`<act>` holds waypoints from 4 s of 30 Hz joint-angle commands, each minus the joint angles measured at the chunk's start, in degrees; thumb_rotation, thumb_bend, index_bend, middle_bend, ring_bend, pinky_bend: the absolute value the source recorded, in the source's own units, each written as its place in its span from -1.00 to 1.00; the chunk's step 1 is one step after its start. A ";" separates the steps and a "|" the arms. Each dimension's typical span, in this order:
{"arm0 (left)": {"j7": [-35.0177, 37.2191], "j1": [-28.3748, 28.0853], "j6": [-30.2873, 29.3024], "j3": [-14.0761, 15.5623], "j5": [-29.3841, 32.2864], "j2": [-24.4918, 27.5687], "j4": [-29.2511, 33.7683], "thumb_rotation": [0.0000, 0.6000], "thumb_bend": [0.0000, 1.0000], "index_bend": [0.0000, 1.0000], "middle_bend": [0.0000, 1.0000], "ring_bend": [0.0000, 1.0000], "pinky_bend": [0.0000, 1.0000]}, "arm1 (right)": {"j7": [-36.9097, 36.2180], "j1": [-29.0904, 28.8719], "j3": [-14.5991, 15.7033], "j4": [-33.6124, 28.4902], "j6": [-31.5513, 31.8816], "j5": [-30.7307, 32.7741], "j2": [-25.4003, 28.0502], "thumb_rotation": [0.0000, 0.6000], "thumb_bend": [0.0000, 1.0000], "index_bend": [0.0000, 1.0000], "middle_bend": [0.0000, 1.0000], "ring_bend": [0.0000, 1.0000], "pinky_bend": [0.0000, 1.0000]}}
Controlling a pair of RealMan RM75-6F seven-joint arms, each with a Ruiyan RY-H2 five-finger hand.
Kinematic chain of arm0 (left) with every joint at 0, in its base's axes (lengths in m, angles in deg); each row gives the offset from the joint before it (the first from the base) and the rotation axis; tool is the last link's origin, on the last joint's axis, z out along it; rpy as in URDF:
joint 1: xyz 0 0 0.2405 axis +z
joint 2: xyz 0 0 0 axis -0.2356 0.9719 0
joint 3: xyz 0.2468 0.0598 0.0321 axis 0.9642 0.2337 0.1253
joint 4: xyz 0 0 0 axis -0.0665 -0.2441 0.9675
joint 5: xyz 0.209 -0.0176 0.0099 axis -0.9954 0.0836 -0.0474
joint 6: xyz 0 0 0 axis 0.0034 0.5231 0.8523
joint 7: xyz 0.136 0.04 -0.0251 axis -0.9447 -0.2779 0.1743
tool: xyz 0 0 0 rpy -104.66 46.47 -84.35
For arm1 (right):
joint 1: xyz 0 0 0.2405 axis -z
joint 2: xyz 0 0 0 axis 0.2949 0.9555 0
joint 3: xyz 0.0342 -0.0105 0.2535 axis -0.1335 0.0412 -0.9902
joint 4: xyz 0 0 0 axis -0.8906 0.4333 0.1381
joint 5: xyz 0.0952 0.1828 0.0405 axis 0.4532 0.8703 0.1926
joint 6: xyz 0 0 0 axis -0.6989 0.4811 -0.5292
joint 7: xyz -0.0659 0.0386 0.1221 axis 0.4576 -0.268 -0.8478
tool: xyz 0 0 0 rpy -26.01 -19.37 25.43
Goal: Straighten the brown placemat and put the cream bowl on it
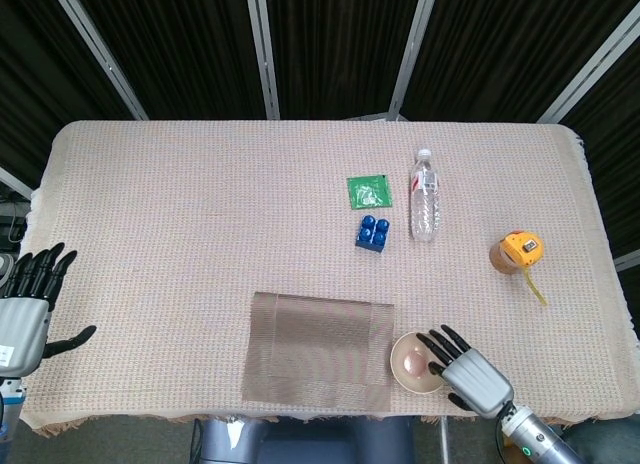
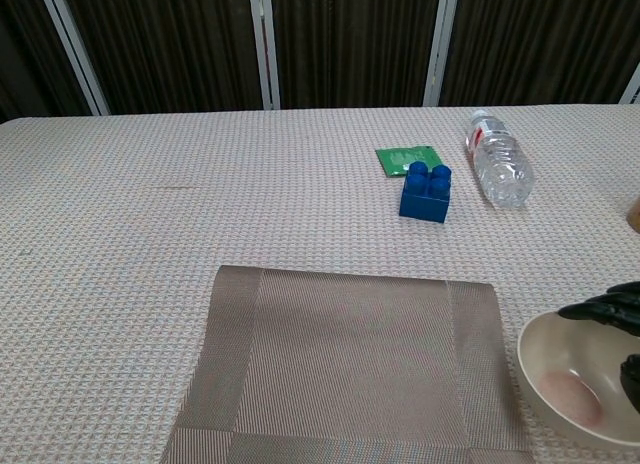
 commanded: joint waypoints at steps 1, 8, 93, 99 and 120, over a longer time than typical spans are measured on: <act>0.14 0.03 -0.12 -0.05 -0.01 0.06 0.04 1.00 -1.00 -1.00 -1.00 -1.00 -1.00 | -1.72 -0.46 0.06 0.87 0.30 0.28 -1.26 1.00 -0.17 0.35 -1.00 -1.00 -1.00; 0.75 0.11 -0.41 -0.15 -0.11 0.29 0.11 1.00 -1.00 -1.00 -1.00 -1.00 -1.00 | -5.73 -0.72 0.01 3.30 4.61 -0.81 -3.46 1.00 -0.05 0.62 -1.00 -1.00 -1.00; 3.68 -16.43 16.24 10.93 -32.08 -27.55 -29.86 1.00 -0.40 -0.21 -1.00 -1.00 -1.00 | -15.07 7.74 -12.48 -6.00 25.62 16.89 8.05 1.00 -1.00 -0.98 -1.00 -1.00 -1.00; 3.76 -17.31 16.02 12.10 -32.66 -30.66 -34.08 1.00 -0.40 -0.15 -1.00 -1.00 -1.00 | -15.59 7.83 -12.72 -6.10 25.56 17.21 8.26 1.00 -1.00 -0.98 -1.00 -1.00 -1.00; 5.70 -17.57 13.36 15.42 -31.96 -38.29 -44.39 1.00 -0.32 -0.15 -1.00 -1.00 -1.00 | -16.64 8.13 -13.22 -6.27 25.48 17.85 8.79 1.00 -1.00 -0.98 -1.00 -1.00 -1.00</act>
